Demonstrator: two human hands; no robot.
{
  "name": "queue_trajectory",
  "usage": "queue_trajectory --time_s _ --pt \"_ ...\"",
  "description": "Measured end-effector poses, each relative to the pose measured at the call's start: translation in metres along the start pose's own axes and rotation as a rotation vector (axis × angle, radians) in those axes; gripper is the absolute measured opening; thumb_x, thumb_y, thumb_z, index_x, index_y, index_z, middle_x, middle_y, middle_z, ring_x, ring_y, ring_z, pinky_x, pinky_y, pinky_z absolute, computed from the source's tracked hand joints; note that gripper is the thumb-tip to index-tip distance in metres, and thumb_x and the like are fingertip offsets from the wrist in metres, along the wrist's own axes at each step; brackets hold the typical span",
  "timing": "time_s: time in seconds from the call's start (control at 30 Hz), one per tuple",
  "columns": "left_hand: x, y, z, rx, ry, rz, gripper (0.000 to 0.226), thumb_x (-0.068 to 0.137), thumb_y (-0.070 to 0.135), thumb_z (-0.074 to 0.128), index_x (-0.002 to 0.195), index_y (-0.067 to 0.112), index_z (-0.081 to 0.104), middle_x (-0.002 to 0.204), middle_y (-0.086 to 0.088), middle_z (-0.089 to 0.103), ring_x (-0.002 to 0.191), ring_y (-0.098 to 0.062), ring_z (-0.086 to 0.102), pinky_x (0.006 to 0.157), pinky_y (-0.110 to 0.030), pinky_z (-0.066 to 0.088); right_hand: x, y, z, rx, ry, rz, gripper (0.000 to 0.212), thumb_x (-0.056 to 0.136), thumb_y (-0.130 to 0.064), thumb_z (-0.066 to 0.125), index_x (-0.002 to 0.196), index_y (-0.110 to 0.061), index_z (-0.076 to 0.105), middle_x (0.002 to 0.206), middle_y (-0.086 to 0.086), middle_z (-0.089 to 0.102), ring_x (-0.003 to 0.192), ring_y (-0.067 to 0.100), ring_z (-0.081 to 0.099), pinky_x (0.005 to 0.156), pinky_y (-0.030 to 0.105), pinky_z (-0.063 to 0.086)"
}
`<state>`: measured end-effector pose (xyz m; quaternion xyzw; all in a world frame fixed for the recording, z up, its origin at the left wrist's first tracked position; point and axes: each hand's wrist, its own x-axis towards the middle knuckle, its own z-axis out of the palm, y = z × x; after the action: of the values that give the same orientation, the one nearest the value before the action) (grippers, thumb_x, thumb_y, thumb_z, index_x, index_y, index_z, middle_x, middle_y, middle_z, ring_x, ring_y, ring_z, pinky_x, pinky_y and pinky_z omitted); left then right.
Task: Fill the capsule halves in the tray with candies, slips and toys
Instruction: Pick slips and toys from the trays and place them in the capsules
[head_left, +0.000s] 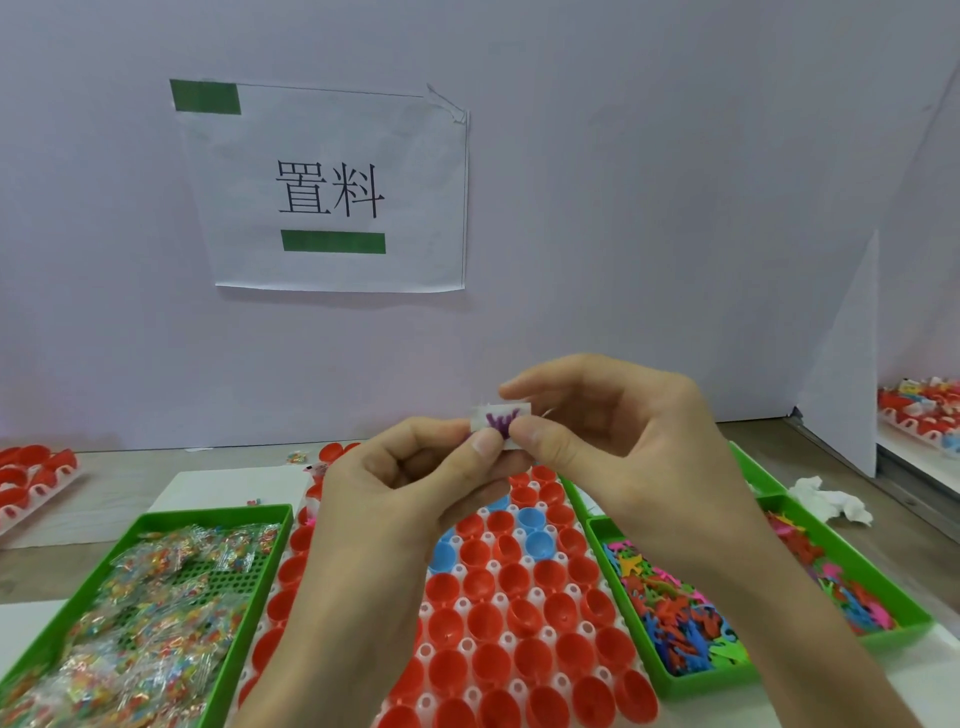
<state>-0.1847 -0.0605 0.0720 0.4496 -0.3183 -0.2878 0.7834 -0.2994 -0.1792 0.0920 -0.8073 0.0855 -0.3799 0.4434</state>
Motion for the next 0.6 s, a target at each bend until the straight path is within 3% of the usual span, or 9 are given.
queue_trajectory --time_s 0.1,0.33,0.5,0.6 --pt "-0.001 -0.001 0.001 0.031 0.021 0.023 0.026 0.053 0.029 0.081 0.076 0.016 0.081 0.083 -0.016 0.078 0.080 -0.026 0.078 0.067 -0.020 0.059 0.000 0.000 0.000 0.002 0.007 -0.011 0.016 0.087 -0.019 0.075 0.100 -0.029 0.076 0.091 -0.006 0.076 0.087 0.012 0.074 0.079 0.026 0.060" --pt "0.002 -0.003 -0.004 0.202 0.066 0.054 0.029 0.053 0.039 0.080 0.075 0.021 0.080 0.079 -0.011 0.078 0.078 -0.026 0.077 0.071 -0.024 0.061 -0.002 0.000 0.001 -0.027 0.035 -0.034 0.015 0.084 -0.019 0.076 0.096 -0.030 0.077 0.089 -0.010 0.077 0.087 0.008 0.074 0.076 0.019 0.058" --pt "0.004 0.005 -0.012 0.275 -0.085 0.018 0.025 0.057 0.040 0.088 0.076 0.026 0.080 0.082 -0.009 0.078 0.081 -0.023 0.077 0.073 -0.022 0.060 -0.002 0.000 0.002 -0.079 0.045 -0.078 0.015 0.084 -0.016 0.077 0.095 -0.028 0.077 0.088 -0.013 0.077 0.087 0.006 0.074 0.076 0.018 0.058" --pt "0.005 0.007 -0.015 0.278 -0.066 0.042 0.025 0.055 0.039 0.085 0.074 0.023 0.080 0.080 -0.011 0.078 0.079 -0.025 0.077 0.071 -0.023 0.060 -0.002 0.001 0.003 -0.094 0.031 -0.101 0.016 0.085 -0.014 0.077 0.096 -0.026 0.077 0.089 -0.012 0.077 0.087 0.008 0.074 0.077 0.019 0.058"
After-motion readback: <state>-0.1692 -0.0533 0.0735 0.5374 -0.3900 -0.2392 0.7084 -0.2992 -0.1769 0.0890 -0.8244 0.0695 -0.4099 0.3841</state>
